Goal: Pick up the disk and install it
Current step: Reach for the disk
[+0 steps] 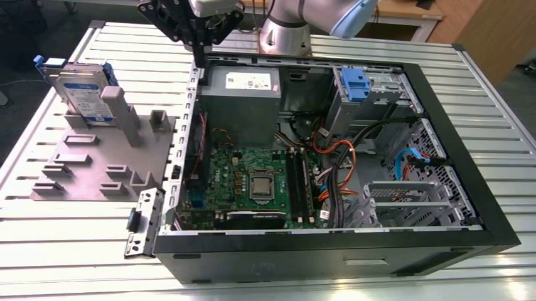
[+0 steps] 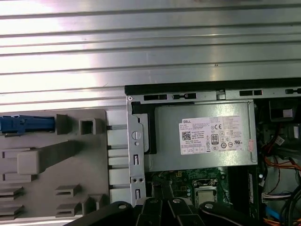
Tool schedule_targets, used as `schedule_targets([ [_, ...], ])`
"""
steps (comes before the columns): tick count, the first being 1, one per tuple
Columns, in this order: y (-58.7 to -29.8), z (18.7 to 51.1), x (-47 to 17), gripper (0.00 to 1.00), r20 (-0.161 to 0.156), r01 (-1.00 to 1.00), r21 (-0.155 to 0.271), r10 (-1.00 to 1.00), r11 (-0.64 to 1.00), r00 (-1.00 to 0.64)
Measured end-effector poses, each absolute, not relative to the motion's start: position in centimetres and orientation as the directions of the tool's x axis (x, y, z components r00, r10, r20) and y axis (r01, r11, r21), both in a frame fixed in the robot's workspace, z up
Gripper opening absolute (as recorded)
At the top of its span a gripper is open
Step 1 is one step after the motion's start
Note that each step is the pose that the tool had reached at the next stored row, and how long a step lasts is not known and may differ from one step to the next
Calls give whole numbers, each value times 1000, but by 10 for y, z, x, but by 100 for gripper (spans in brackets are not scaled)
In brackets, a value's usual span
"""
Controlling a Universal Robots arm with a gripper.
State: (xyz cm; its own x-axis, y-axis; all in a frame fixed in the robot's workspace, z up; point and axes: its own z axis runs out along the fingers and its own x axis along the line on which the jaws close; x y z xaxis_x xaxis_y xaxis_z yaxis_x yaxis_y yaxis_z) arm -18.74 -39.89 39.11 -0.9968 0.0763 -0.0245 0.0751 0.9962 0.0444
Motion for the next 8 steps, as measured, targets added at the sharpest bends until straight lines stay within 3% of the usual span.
schedule_targets([
  [8,-399,391,-193,11,-24,75,44,76,996,-997],
])
